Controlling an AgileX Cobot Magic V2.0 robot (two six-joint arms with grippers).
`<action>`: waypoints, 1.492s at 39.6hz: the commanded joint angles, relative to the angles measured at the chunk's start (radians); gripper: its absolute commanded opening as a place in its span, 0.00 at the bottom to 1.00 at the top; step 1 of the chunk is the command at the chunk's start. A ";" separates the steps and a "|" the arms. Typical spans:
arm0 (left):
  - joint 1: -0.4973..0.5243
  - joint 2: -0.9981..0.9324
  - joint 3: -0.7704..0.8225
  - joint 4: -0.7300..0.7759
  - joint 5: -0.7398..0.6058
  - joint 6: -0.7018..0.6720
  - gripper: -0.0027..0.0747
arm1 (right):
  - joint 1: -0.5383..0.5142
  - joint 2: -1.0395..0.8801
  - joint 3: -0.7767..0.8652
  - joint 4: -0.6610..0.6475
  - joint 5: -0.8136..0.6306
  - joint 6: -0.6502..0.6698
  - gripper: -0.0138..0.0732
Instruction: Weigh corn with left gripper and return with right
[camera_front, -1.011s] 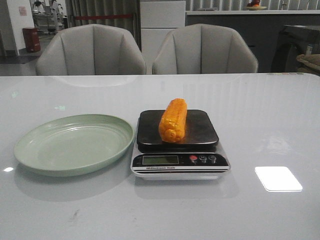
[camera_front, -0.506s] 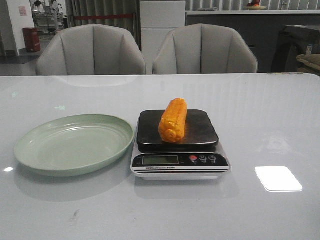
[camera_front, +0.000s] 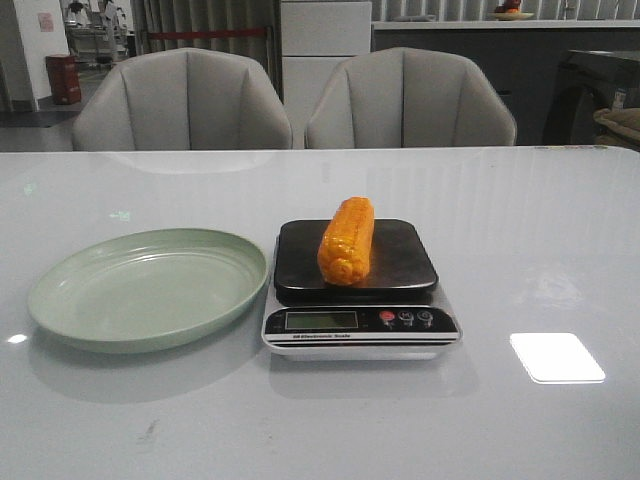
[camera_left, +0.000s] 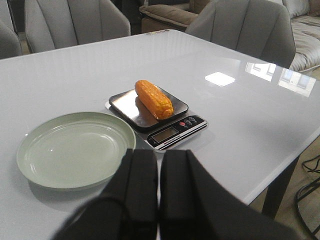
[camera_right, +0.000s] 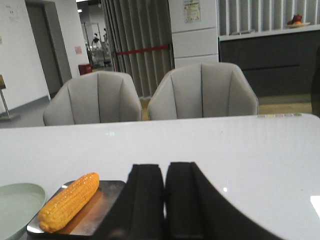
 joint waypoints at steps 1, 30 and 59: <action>-0.005 0.000 -0.022 0.000 -0.090 -0.001 0.19 | -0.004 0.118 -0.118 0.000 0.017 0.000 0.35; -0.005 0.000 -0.021 0.000 -0.090 -0.001 0.19 | -0.004 0.380 -0.284 0.001 0.239 -0.006 0.61; -0.005 0.000 -0.021 0.000 -0.090 -0.001 0.20 | 0.414 1.111 -0.839 0.070 0.385 0.081 0.75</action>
